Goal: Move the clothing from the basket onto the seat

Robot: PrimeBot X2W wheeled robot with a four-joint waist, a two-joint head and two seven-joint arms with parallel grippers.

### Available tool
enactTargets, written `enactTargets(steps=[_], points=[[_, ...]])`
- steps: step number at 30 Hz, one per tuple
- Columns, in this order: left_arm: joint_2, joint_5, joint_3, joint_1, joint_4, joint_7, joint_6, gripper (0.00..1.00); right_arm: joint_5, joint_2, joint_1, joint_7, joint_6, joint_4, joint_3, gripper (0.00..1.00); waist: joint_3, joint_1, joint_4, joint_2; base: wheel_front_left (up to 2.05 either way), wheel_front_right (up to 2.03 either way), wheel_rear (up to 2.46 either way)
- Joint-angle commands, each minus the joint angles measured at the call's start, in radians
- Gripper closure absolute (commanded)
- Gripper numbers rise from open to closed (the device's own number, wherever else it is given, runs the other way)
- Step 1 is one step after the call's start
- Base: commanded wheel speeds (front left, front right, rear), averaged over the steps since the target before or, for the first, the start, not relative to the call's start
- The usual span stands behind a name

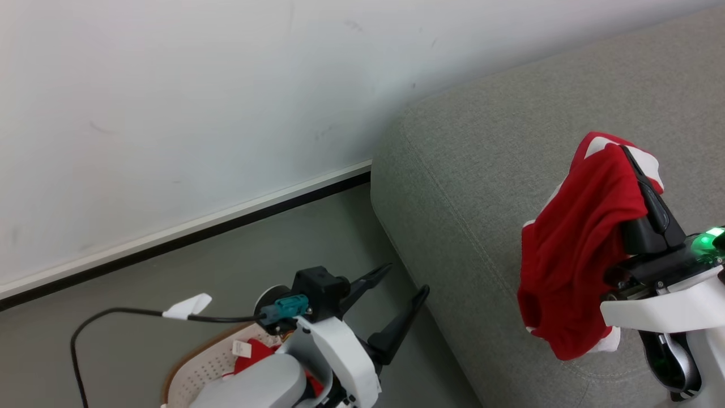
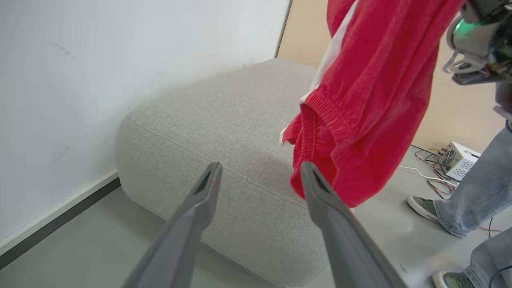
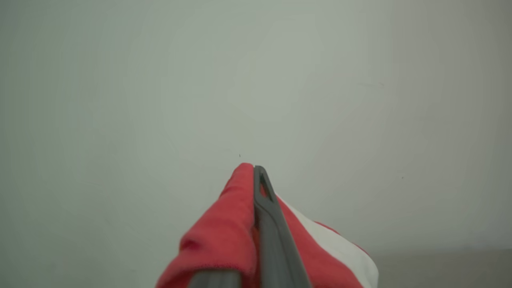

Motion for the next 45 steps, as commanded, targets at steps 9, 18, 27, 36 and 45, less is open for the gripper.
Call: enactTargets(steps=[9, 18, 27, 36, 45], points=[[0.020, 0.019, 0.000, -0.039, -0.036, 0.021, 0.011, 0.00, -0.021, -0.015, -0.051, 0.001, -0.003, -0.030, -0.061, 1.00, 0.053, 0.0000, 0.013, -0.0001, 0.00, 0.00, 0.00], [0.064, 0.059, -0.004, -0.109, -0.115, 0.077, 0.022, 0.00, 0.038, -0.067, -0.201, 0.001, -0.003, 0.034, -0.167, 1.00, 0.196, 0.0000, 0.044, -0.0001, 0.00, 0.00, 0.00], [0.116, 0.094, 0.000, -0.201, -0.195, 0.158, 0.030, 0.00, 0.133, -0.094, -0.444, 0.000, -0.003, 0.243, -0.307, 1.00, 0.401, 0.0000, 0.092, -0.0001, 0.00, 0.00, 0.00], [0.131, 0.127, -0.001, -0.265, -0.240, 0.195, 0.031, 0.00, 0.177, -0.196, -0.720, 0.001, -0.003, 0.484, -0.362, 1.00, 0.558, 0.0000, 0.154, -0.0001, 0.00, 0.00, 0.00], [0.121, 0.133, 0.007, -0.283, -0.232, 0.169, 0.030, 0.00, 0.090, -0.257, -0.842, 0.034, -0.003, 0.711, -0.332, 1.00, 0.610, 0.0000, 0.221, -0.0001, 0.00, 0.00, 0.00]])
